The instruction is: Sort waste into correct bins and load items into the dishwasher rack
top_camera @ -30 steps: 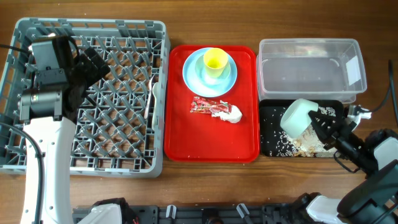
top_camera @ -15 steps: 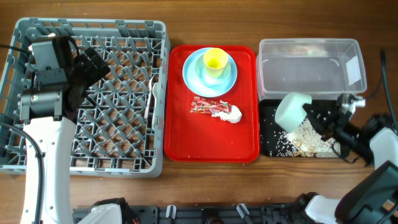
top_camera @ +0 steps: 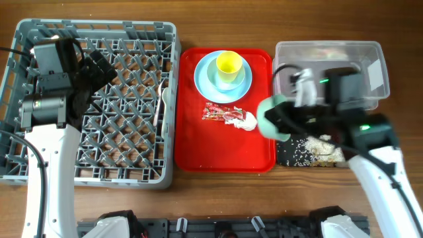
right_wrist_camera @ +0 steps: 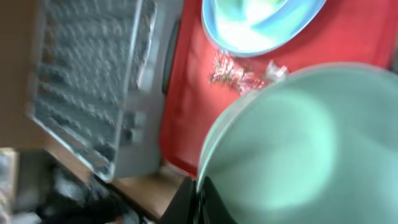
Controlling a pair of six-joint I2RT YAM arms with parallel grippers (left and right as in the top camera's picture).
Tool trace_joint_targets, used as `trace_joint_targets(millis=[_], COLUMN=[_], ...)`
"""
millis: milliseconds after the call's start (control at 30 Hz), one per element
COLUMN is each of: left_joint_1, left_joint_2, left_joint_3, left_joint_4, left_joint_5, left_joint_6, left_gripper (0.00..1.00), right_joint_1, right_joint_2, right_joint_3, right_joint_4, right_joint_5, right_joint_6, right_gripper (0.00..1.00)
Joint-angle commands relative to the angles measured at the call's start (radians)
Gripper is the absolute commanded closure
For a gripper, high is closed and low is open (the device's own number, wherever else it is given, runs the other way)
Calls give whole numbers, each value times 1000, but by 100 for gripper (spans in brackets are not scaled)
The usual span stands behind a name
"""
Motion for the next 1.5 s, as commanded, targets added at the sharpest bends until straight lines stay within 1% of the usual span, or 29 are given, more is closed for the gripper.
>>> trace_joint_targets(millis=[0, 133, 267, 333, 467, 767, 833, 900, 967, 1067, 1100, 1133, 1233, 1333, 1467], left_joint_1=[5, 5, 5, 5, 5, 5, 5, 5, 5, 5, 5, 5, 5, 5, 5], left_joint_2=[0, 0, 0, 0, 0, 0, 0, 0, 0, 0, 0, 0, 0, 0, 0], left_joint_3=[6, 6, 6, 6, 6, 6, 6, 6, 6, 6, 6, 6, 6, 6, 6], left_joint_4=[2, 2, 2, 2, 2, 2, 2, 2, 2, 2, 2, 2, 2, 2, 2], left_joint_5=[-6, -6, -6, -6, -6, -6, -6, -6, -6, -6, -6, -6, -6, -6, -6], left_joint_6=[-13, -13, -13, -13, -13, -13, -13, -13, -13, -13, -13, -13, -13, -13, -13], left_gripper=[0, 0, 0, 0, 0, 0, 0, 0, 0, 0, 0, 0, 0, 0, 0], right_joint_1=[275, 478, 572, 590, 592, 593, 593, 593, 592, 574, 561, 539, 457, 361, 260], right_joint_2=[63, 176, 298, 357, 431, 472, 472, 471, 469, 447, 437, 422, 390, 388, 408], right_joint_3=[13, 13, 13, 13, 13, 12, 12, 12, 16, 60, 87, 127, 208, 211, 166], right_joint_4=[38, 144, 213, 238, 275, 274, 286, 288, 282, 243, 214, 172, 67, 40, 29], right_joint_5=[282, 318, 357, 386, 385, 382, 337, 315, 282, 272, 280, 313, 463, 527, 516], right_joint_6=[169, 188, 188, 190, 214, 206, 203, 184, 118, 74, 51, 45, 49, 49, 50], right_gripper=[96, 95, 95, 96, 96, 93, 87, 85, 78, 67, 66, 62, 47, 46, 46])
